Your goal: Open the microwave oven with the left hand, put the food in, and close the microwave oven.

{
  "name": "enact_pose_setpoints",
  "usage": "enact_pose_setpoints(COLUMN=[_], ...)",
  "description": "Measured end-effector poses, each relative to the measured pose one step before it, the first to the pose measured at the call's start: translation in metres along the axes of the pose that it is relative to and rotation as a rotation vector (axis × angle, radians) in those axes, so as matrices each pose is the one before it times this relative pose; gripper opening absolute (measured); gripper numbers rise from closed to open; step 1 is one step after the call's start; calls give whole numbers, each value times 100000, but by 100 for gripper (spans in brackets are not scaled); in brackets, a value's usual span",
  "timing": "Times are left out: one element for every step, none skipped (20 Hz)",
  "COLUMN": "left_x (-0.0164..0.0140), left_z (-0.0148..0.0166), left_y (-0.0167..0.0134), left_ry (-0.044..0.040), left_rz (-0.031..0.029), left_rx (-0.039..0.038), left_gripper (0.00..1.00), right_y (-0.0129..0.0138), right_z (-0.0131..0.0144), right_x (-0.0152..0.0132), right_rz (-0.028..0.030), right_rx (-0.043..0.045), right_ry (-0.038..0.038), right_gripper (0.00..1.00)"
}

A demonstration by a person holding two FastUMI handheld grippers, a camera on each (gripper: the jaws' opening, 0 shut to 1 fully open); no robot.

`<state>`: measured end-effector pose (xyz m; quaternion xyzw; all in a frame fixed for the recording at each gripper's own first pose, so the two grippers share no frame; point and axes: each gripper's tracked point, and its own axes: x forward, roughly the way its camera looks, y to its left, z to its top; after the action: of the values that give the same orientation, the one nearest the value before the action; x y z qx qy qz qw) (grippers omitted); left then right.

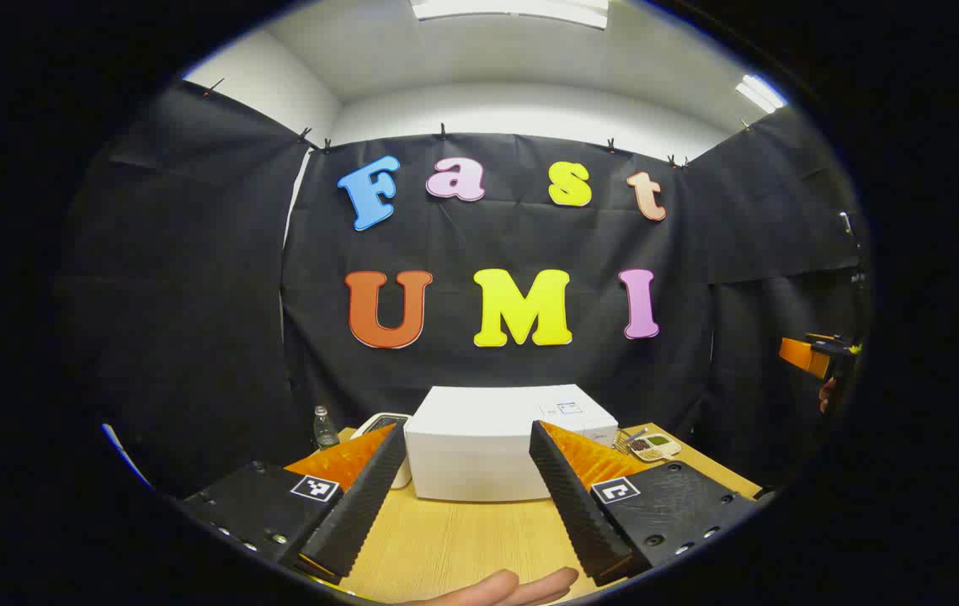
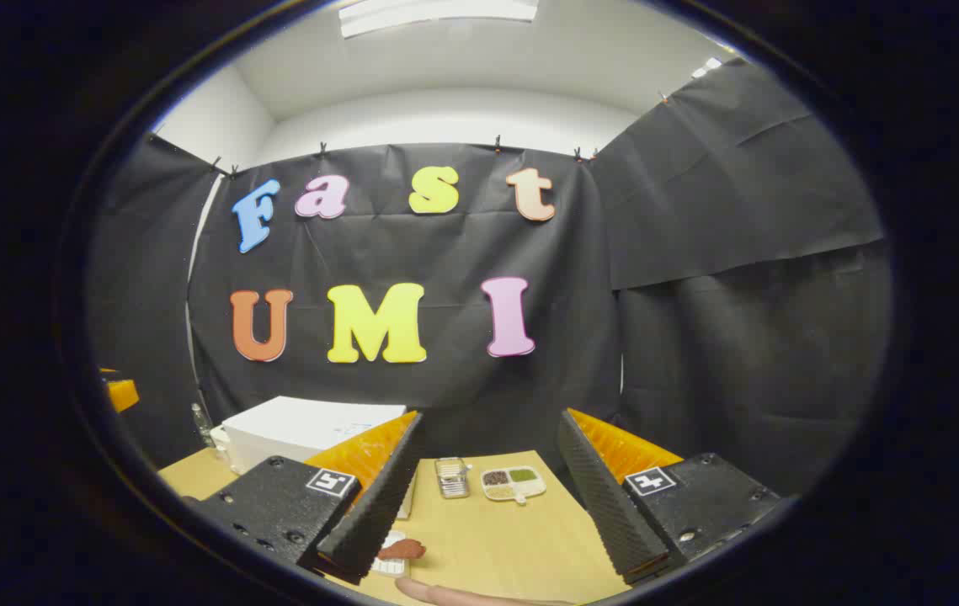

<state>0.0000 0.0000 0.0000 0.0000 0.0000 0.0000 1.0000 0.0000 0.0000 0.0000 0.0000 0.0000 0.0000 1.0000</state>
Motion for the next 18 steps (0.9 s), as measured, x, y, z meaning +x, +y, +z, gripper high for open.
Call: enact_pose_setpoints(left_x=[-30,-167,-240,-130,-66,-38,-27,-39,-5,-61,94,108,172,154,121,272,278,295], left_z=[115,215,212,165,245,293,78,88,141,7,-165,-72,-187,-143,-99,-140,-98,-168], left_y=[200,3,-177,-208,-88,-60,-88,-74,-160,-129,-207,-20,-29,-6,-91,-127,-78,-90], left_ry=[-239,-683,-609,-211,-688,-852,-469,-331,-156,59,375,384,368,465,451,16,-344,-246], left_rz=[227,19,-657,-971,-592,-272,-48,-130,-292,-297,-319,-87,371,221,92,186,-46,-129], left_rx=[-714,-1064,-989,-628,-260,75,220,111,-40,-155,44,179,120,242,344,226,173,-55], left_gripper=[93,93,93,93,93,93,93,93,93,93,93,93,93,93,93,93,93,93], right_y=[-163,-221,-293,-361,-208,-78,-113,-152,-34,126,185,165,-10,-1,34,223,50,60], right_z=[66,-13,182,214,131,-95,112,278,107,-63,43,118,123,3,164,60,109,-43], right_x=[55,38,92,39,12,-99,-107,-16,-126,-147,-212,-159,-202,-74,-164,-143,-129,-131], right_rz=[-99,-246,-498,-613,-329,-56,-104,-300,-97,411,823,641,323,-81,222,519,380,485], right_rx=[-308,-661,-1092,-768,-294,-49,-202,-335,13,35,-74,-218,-211,36,278,166,52,170], right_ry=[-82,-239,-638,-909,-263,-40,-534,-998,-471,21,29,-235,-181,-248,-542,-397,-231,-134], right_gripper=[92,100,100,100,100,92,100,100,100,100,92,100,100,100,100,100,100,100])
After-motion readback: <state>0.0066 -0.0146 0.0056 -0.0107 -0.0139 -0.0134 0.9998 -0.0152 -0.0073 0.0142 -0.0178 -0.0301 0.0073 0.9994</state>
